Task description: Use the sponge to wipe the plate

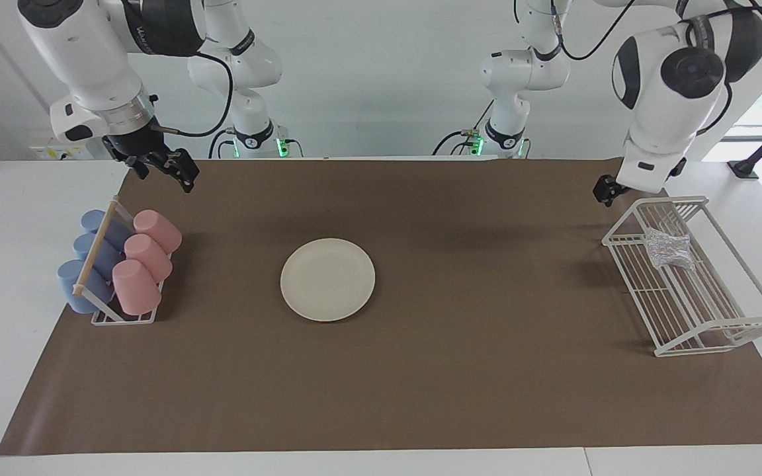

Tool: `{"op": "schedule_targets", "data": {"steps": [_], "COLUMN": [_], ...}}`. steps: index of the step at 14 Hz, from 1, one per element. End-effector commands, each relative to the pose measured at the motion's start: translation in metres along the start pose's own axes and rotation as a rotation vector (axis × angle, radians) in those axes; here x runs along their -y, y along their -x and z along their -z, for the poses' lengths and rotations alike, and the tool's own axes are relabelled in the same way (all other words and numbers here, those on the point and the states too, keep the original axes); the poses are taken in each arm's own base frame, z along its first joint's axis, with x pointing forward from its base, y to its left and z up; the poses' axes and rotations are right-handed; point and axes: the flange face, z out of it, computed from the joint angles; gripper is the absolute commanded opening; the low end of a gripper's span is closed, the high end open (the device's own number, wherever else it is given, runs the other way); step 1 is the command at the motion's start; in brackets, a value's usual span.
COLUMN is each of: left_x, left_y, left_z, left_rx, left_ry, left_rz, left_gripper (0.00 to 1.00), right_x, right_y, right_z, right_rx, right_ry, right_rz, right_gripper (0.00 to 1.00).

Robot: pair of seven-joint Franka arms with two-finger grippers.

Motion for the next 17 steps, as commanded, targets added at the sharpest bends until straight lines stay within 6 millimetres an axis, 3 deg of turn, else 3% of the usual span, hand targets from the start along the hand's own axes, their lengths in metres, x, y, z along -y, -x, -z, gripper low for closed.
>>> {"op": "schedule_targets", "data": {"steps": [1, 4, 7, 11, 13, 15, 16, 17], "left_x": [-0.022, -0.038, -0.057, -0.059, -0.060, -0.061, -0.063, -0.063], "left_y": [-0.032, -0.056, -0.074, -0.076, -0.075, -0.075, -0.074, -0.073], "left_z": [-0.032, -0.072, -0.104, -0.106, -0.104, -0.104, -0.103, -0.104], "left_rx": [-0.036, -0.039, -0.034, -0.033, -0.030, -0.027, -0.024, -0.017], "left_ry": [-0.166, -0.312, -0.462, -0.480, -0.484, -0.487, -0.490, -0.493], "left_rz": [-0.047, -0.113, -0.193, -0.208, -0.209, -0.211, -0.214, -0.214], "left_gripper": [1.00, 1.00, 1.00, 1.00, 0.95, 0.79, 0.63, 0.35], "right_x": [0.024, 0.060, 0.072, 0.070, 0.075, 0.093, 0.104, 0.112], "right_y": [0.029, 0.056, 0.073, 0.082, 0.083, 0.091, 0.096, 0.100], "right_z": [0.003, 0.007, 0.008, 0.000, 0.001, 0.006, 0.010, 0.015], "right_rx": [0.001, -0.014, 0.026, 0.045, 0.040, 0.016, 0.033, 0.066], "right_ry": [0.014, 0.015, -0.002, 0.024, 0.006, -0.032, -0.058, -0.088], "right_rz": [-0.304, -0.505, -0.685, -0.601, -0.649, -0.746, -0.787, -0.807], "right_gripper": [1.00, 1.00, 1.00, 1.00, 1.00, 1.00, 1.00, 1.00]}}
